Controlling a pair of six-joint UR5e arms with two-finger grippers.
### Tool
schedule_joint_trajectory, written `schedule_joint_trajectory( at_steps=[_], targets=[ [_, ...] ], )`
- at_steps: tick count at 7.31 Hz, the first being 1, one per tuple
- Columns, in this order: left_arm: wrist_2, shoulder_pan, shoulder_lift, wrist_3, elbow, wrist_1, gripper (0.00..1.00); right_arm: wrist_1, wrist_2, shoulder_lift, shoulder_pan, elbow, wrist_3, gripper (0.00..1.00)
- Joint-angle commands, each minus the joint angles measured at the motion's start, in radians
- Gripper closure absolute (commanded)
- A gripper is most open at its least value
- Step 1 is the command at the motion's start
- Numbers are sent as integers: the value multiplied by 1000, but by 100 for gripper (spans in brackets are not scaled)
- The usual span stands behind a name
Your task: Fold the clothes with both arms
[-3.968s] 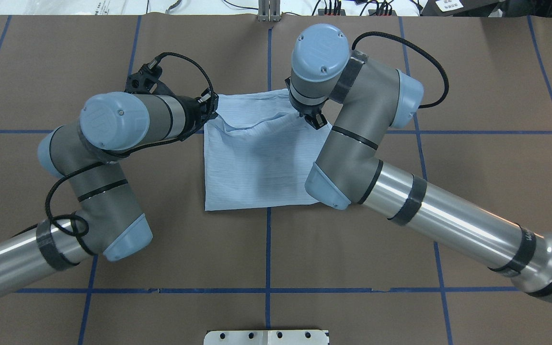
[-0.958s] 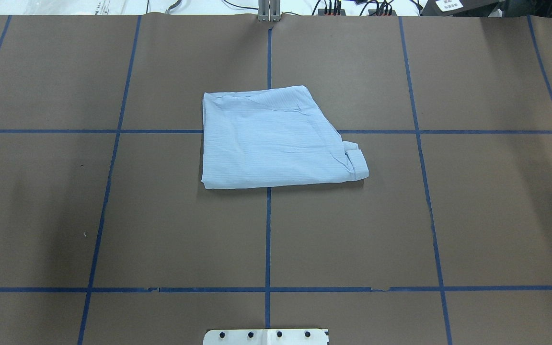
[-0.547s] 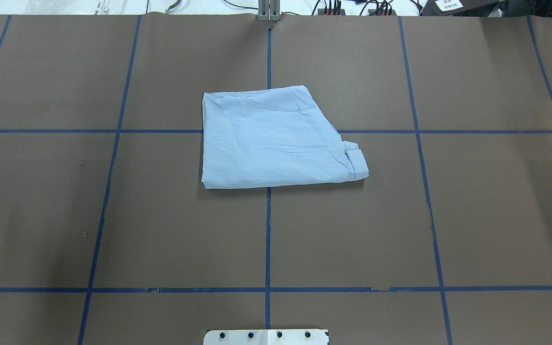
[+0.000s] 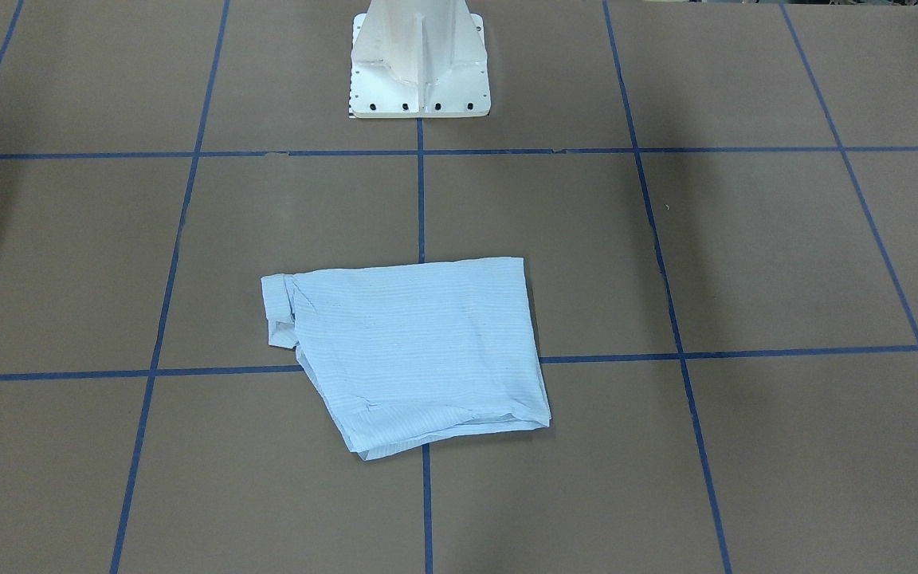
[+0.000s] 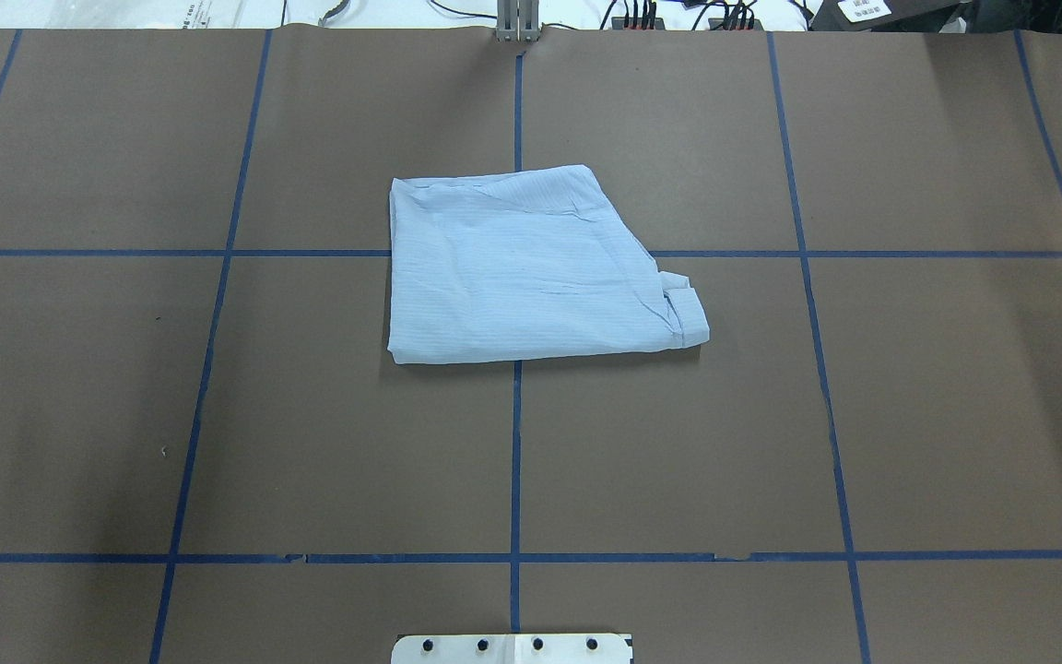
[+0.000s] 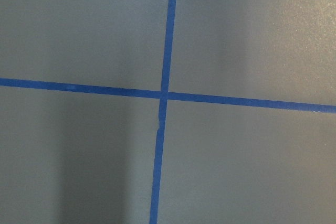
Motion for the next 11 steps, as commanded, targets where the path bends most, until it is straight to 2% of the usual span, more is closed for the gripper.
schedule_joint_trajectory(
  at_steps=[1,2,3,4,6,7,8,9,11],
  targets=[
    [-14,1,2,-1,-9,17,0,-28,10,-48,2,86,1,0],
    [-11,2,3,0,-13,13,0,-28,31,-115,1,182,1,0],
    [-3,1,46,0,-18,11,0,-27,32,-151,-9,198,1,0],
    [-3,2,62,0,-10,10,0,-25,20,-157,-10,198,-2,0],
    [-3,1,77,-1,-32,16,0,-37,-28,-144,-90,194,1,0],
    [-3,2,71,-1,-30,31,0,-97,-30,-125,-96,192,-1,0],
    [4,7,54,-1,-29,86,0,-164,-31,-99,-95,201,1,0],
    [18,4,49,-1,-48,95,0,-172,-42,-79,-93,202,1,0],
    [21,8,57,8,-122,204,0,-168,-44,-81,-95,194,-1,0]
  ],
)
